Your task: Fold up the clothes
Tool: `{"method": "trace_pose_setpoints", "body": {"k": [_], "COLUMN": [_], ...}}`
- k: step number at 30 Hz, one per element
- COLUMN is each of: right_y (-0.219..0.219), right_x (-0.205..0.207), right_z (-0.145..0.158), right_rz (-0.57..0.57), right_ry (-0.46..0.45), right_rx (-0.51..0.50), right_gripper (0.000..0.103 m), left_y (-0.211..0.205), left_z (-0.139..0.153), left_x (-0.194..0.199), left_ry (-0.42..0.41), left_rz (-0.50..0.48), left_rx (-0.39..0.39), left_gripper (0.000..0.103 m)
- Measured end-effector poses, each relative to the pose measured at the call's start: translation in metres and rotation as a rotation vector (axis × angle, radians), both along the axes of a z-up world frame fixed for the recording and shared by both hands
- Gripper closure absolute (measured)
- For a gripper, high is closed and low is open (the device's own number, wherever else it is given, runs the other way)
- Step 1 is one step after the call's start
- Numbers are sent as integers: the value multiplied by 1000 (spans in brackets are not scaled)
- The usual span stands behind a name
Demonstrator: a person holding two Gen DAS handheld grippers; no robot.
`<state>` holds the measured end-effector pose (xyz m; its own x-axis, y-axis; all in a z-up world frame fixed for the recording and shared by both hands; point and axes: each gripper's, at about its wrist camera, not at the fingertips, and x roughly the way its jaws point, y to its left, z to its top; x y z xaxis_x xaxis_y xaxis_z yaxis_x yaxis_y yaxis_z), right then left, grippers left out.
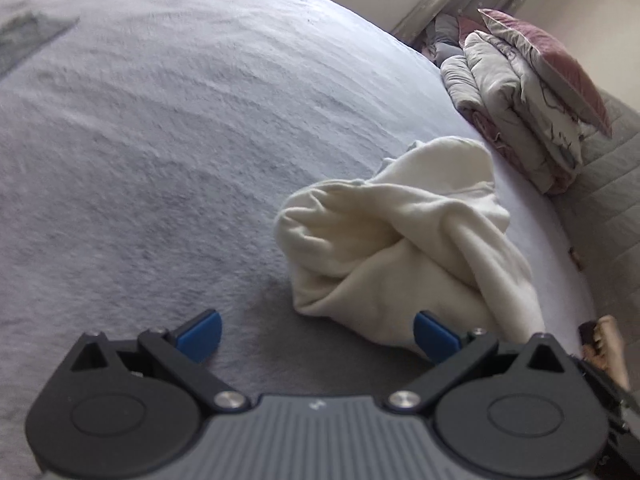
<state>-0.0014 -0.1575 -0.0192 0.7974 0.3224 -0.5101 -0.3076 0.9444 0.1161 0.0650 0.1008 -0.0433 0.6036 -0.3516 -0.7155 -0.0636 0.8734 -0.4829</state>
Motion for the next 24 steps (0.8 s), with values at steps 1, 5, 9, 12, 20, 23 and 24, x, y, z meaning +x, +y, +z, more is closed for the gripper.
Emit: {"method": "trace_pose_setpoints", "body": {"k": [1, 5, 9, 12, 20, 23, 24], "right_y": [-2, -11, -26, -31, -22, -24, -25], "right_x": [1, 4, 7, 5, -7, -8, -8], "right_z": [2, 10, 14, 13, 20, 19, 19], "right_rz": [-6, -34, -54, -46, -1, -18, -22], "right_ry": [-9, -35, -34, -23, -42, -44, -45], "right_rx": [5, 28, 59, 82, 95, 97, 98], "right_gripper": [84, 91, 93, 93, 96, 96, 96], "left_y": [-2, -10, -14, -17, -21, -19, -20], "left_z": [-1, -3, -5, -6, -5, -2, 0], "left_x": [2, 4, 3, 3, 3, 1, 0], "left_ry": [-5, -44, -79, -99, -131, -139, -145], "left_rz": [0, -1, 8, 4, 15, 17, 13], "left_rx": [1, 10, -14, -48, -19, -19, -7], "left_gripper": [0, 1, 2, 9, 65, 80, 82]}}
